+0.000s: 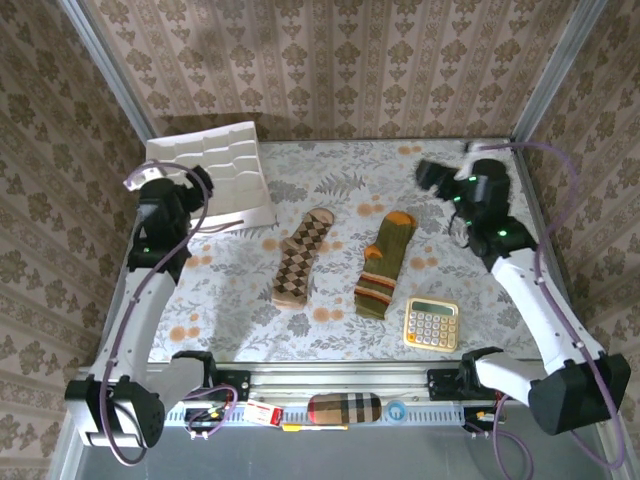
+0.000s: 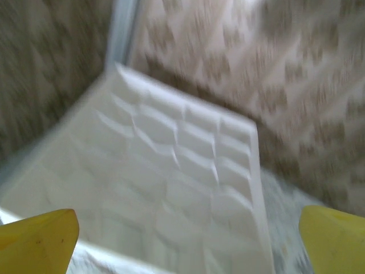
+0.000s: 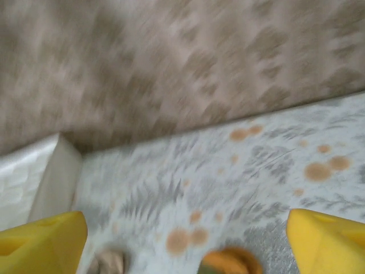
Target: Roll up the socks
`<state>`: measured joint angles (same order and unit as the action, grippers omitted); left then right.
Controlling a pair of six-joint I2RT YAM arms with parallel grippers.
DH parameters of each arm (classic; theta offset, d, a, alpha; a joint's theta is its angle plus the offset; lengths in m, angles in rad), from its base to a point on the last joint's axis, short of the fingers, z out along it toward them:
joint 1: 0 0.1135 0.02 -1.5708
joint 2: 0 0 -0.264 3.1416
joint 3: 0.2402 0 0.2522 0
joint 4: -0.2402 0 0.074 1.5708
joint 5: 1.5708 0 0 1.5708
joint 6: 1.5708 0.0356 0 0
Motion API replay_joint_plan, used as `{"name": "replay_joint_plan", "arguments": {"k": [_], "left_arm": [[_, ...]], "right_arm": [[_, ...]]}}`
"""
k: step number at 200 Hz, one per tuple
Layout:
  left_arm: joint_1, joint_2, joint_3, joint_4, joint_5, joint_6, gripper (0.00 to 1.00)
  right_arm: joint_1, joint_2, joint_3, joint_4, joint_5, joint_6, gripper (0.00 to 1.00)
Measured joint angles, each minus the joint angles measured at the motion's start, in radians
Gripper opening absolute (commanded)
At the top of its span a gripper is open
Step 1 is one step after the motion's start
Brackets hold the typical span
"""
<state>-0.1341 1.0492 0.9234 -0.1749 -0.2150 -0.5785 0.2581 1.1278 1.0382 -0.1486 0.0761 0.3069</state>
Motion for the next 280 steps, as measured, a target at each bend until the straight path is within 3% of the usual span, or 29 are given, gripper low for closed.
{"name": "replay_joint_plan", "arguments": {"k": [48, 82, 126, 157, 229, 254, 280], "left_arm": [[-0.188, 0.035, -0.145, -0.245, 0.278, -0.195, 0.44], [-0.255, 0.075, -0.300, -0.251, 0.432, -0.319, 0.28], [-0.280, 0.151, -0.354, -0.192, 0.534, -0.414, 0.19], [-0.291, 0.188, -0.370, -0.134, 0.565, -0.455, 0.16], [-0.291, 0.205, -0.406, -0.084, 0.598, -0.496, 0.15], [-0.284, 0.205, -0.406, -0.085, 0.604, -0.496, 0.16], [-0.256, 0.187, -0.406, -0.104, 0.604, -0.496, 0.21]], "right_arm": [[0.575, -0.008, -0.279, 0.090, -0.048, -0.525, 0.78], [0.754, 0.183, -0.338, 0.125, -0.083, -0.779, 0.73], [0.800, 0.448, -0.265, 0.228, -0.084, -0.916, 0.72], [0.800, 0.572, -0.183, 0.277, -0.079, -0.954, 0.60], [0.801, 0.690, -0.103, 0.281, -0.057, -0.952, 0.43], [0.801, 0.709, -0.100, 0.282, -0.043, -0.935, 0.31], [0.803, 0.728, -0.094, 0.282, -0.026, -0.913, 0.06]]}}
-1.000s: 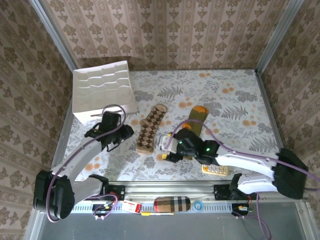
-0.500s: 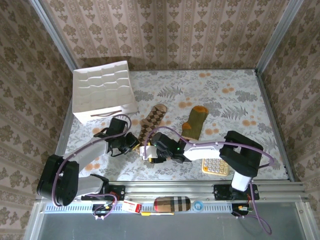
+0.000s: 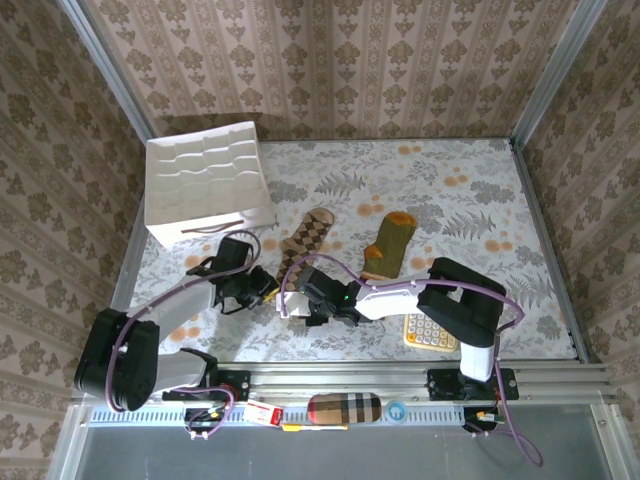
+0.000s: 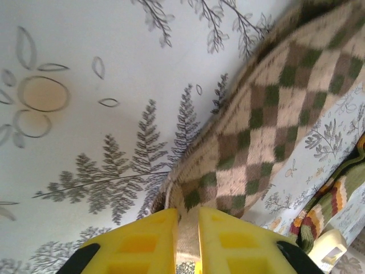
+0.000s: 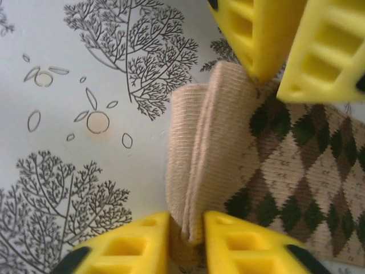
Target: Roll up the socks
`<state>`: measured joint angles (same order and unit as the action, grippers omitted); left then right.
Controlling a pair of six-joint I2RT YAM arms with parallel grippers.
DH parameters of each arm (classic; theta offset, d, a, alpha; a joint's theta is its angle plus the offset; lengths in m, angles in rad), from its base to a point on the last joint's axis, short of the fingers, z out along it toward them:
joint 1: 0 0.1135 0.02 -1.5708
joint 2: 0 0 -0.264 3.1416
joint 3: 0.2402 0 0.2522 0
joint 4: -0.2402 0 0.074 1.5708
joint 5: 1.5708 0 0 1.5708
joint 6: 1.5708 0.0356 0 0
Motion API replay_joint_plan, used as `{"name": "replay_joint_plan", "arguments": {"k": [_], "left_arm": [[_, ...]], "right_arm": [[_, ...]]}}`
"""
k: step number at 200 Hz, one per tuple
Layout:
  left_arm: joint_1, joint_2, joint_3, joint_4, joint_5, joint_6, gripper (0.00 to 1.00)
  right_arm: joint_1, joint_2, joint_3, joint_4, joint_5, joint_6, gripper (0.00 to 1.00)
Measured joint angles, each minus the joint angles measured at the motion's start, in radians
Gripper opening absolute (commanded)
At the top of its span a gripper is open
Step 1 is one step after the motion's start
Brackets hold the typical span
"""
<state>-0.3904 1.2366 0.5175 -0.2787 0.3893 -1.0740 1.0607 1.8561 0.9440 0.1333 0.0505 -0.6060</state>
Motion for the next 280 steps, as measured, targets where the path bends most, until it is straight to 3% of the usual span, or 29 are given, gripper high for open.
{"name": "replay_joint_plan", "arguments": {"k": [7, 53, 85, 146, 202, 280], "left_arm": [[0.016, -0.017, 0.000, -0.013, 0.000, 0.000, 0.23], [0.142, -0.143, 0.008, -0.102, 0.003, 0.021, 0.25], [0.176, -0.176, 0.010, -0.165, 0.019, 0.043, 0.27], [0.167, -0.198, 0.011, -0.230, 0.049, 0.045, 0.27], [0.044, -0.199, 0.010, -0.244, 0.040, -0.024, 0.27], [0.003, -0.291, -0.080, -0.107, -0.003, -0.195, 0.34]], "right_arm": [[0.001, 0.000, 0.002, -0.001, 0.002, 0.008, 0.00], [0.002, -0.009, 0.005, -0.018, -0.011, 0.090, 0.00], [-0.012, -0.037, 0.022, -0.095, -0.108, 0.192, 0.00], [-0.111, -0.031, 0.111, -0.197, -0.338, 0.399, 0.00], [-0.215, 0.047, 0.210, -0.285, -0.531, 0.556, 0.00], [-0.291, 0.130, 0.297, -0.372, -0.623, 0.718, 0.00]]}}
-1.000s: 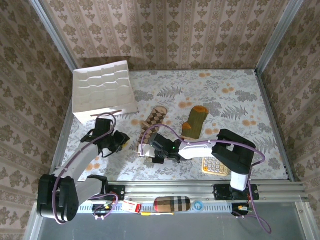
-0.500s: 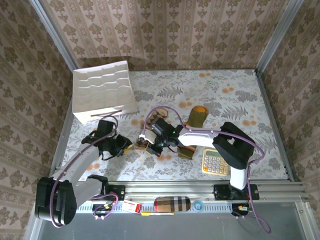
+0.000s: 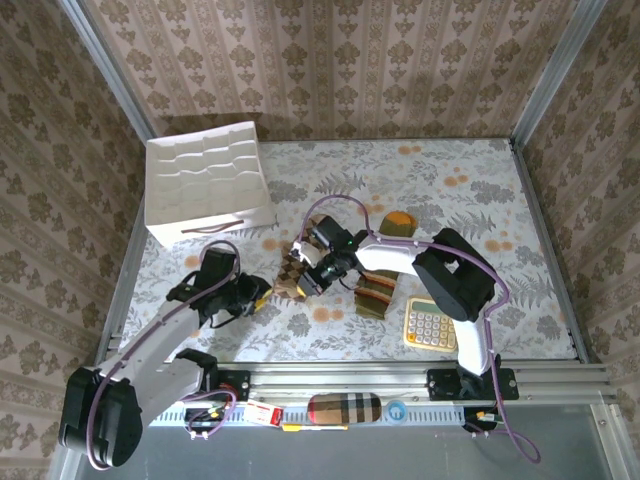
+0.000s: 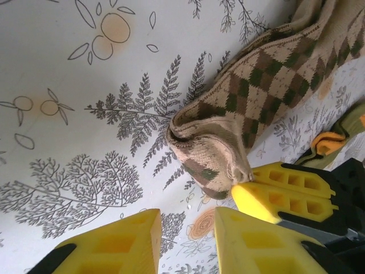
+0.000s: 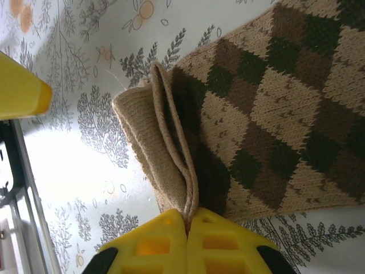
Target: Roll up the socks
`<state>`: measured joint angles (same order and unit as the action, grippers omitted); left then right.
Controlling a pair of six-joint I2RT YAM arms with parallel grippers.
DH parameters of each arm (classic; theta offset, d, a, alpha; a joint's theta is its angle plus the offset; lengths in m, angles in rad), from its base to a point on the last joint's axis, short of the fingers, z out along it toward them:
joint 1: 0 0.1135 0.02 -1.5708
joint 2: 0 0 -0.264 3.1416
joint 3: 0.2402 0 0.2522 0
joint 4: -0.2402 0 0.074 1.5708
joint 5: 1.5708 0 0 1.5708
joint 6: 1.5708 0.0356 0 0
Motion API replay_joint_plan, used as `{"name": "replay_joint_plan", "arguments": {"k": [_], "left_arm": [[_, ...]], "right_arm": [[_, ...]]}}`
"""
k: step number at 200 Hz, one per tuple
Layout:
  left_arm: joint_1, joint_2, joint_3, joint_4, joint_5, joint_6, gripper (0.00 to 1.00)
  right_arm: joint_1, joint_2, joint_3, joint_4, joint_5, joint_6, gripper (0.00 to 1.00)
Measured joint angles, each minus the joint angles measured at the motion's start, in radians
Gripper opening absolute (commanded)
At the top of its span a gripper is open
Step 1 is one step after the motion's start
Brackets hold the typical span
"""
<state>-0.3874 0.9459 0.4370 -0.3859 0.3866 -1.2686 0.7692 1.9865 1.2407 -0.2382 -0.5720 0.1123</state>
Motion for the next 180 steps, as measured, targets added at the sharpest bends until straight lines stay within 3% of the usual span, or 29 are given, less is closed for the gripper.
{"name": "replay_joint_plan", "arguments": {"k": [38, 112, 153, 180], "left_arm": [[-0.006, 0.045, -0.063, 0.120, 0.009, -0.064, 0.44], [-0.006, 0.167, -0.068, 0.327, -0.002, -0.109, 0.42], [-0.006, 0.261, -0.067, 0.387, -0.002, -0.109, 0.43], [-0.005, 0.311, -0.050, 0.389, -0.002, -0.109, 0.38]], "right_arm": [[-0.002, 0.037, 0.059, -0.032, -0.008, 0.030, 0.00], [-0.019, 0.081, 0.085, -0.062, -0.013, 0.095, 0.00], [-0.024, 0.104, 0.123, -0.084, -0.016, 0.121, 0.00], [-0.027, 0.111, 0.129, -0.085, -0.021, 0.131, 0.00]]}}
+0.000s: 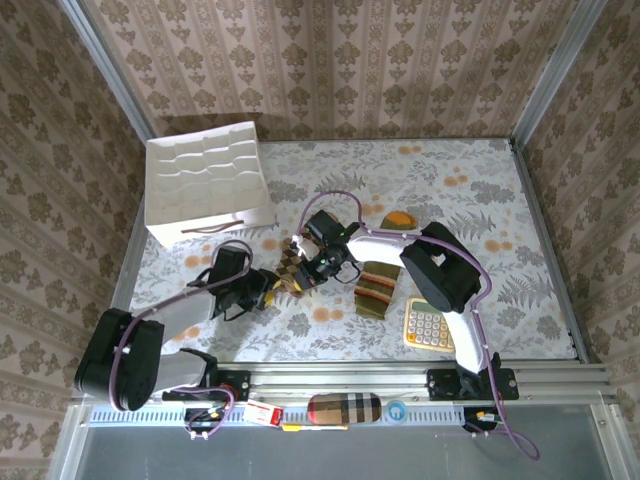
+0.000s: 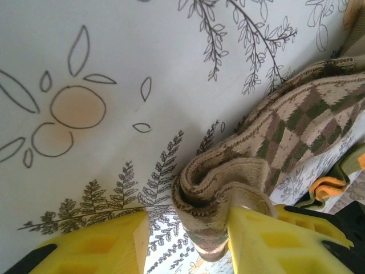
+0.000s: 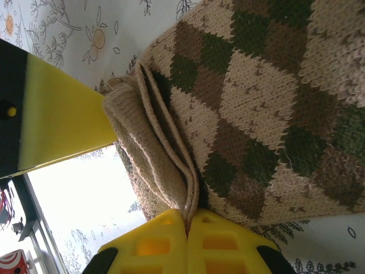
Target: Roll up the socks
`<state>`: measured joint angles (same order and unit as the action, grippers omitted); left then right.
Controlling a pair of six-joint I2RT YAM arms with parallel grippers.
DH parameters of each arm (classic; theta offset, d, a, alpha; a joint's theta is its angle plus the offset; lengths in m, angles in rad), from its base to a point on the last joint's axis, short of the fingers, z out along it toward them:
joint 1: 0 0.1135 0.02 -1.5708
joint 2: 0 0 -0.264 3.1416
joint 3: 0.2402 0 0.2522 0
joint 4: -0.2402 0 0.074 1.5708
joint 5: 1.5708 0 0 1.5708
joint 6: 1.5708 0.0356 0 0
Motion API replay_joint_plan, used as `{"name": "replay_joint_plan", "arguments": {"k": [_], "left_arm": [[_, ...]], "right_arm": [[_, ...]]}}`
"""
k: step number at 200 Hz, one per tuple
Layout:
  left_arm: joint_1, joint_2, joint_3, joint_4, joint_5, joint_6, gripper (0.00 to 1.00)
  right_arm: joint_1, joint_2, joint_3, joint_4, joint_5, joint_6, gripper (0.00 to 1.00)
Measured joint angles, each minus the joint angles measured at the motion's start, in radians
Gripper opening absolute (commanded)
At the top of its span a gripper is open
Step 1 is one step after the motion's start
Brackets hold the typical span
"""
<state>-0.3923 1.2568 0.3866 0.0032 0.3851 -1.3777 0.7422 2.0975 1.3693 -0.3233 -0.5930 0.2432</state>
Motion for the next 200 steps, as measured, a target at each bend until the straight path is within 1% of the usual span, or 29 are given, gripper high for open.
{"name": "replay_joint_plan", "arguments": {"k": [25, 35, 45, 57, 74, 89, 100, 107, 116, 126, 139, 152, 172, 200], "left_arm": [[0.001, 0.043, 0.028, -0.023, 0.002, 0.000, 0.30], [0.001, 0.061, 0.040, -0.029, 0.005, -0.001, 0.25], [0.002, 0.082, 0.053, -0.046, 0.008, 0.000, 0.17], [0.001, 0.102, 0.071, -0.042, 0.008, -0.004, 0.08], [0.000, 0.142, 0.112, -0.026, -0.002, -0.001, 0.00], [0.000, 0.151, 0.130, -0.044, -0.018, 0.002, 0.00], [0.001, 0.150, 0.135, -0.062, -0.026, 0.002, 0.00], [0.004, 0.150, 0.139, -0.074, -0.027, 0.003, 0.00], [0.010, 0.148, 0.143, -0.089, -0.027, 0.004, 0.00], [0.021, 0.143, 0.144, -0.104, -0.026, 0.005, 0.00], [0.035, 0.140, 0.145, -0.117, -0.022, 0.005, 0.00], [0.048, 0.140, 0.150, -0.135, -0.014, 0.011, 0.00], [0.064, 0.142, 0.163, -0.169, -0.007, 0.021, 0.00], [0.082, 0.157, 0.183, -0.201, 0.014, 0.039, 0.00]], "right_arm": [[-0.001, 0.004, 0.005, -0.008, -0.010, 0.000, 0.00], [-0.001, 0.004, 0.006, -0.012, -0.011, -0.002, 0.00], [-0.001, 0.004, 0.009, -0.019, -0.013, -0.008, 0.00], [0.000, 0.004, 0.011, -0.025, -0.012, -0.021, 0.09], [0.005, 0.004, 0.011, -0.032, 0.003, -0.057, 0.23], [0.012, -0.005, 0.002, -0.027, 0.035, -0.109, 0.34], [0.024, -0.039, -0.040, 0.007, 0.069, -0.163, 0.39], [0.037, -0.081, -0.095, 0.046, 0.098, -0.198, 0.44], [0.058, -0.157, -0.187, 0.105, 0.144, -0.249, 0.52], [0.093, -0.261, -0.312, 0.200, 0.209, -0.340, 0.59], [0.158, -0.385, -0.441, 0.291, 0.300, -0.473, 0.60], [0.226, -0.431, -0.477, 0.336, 0.392, -0.601, 0.60], [0.301, -0.410, -0.475, 0.425, 0.524, -0.766, 0.60], [0.321, -0.322, -0.444, 0.486, 0.652, -0.914, 0.57]]}}
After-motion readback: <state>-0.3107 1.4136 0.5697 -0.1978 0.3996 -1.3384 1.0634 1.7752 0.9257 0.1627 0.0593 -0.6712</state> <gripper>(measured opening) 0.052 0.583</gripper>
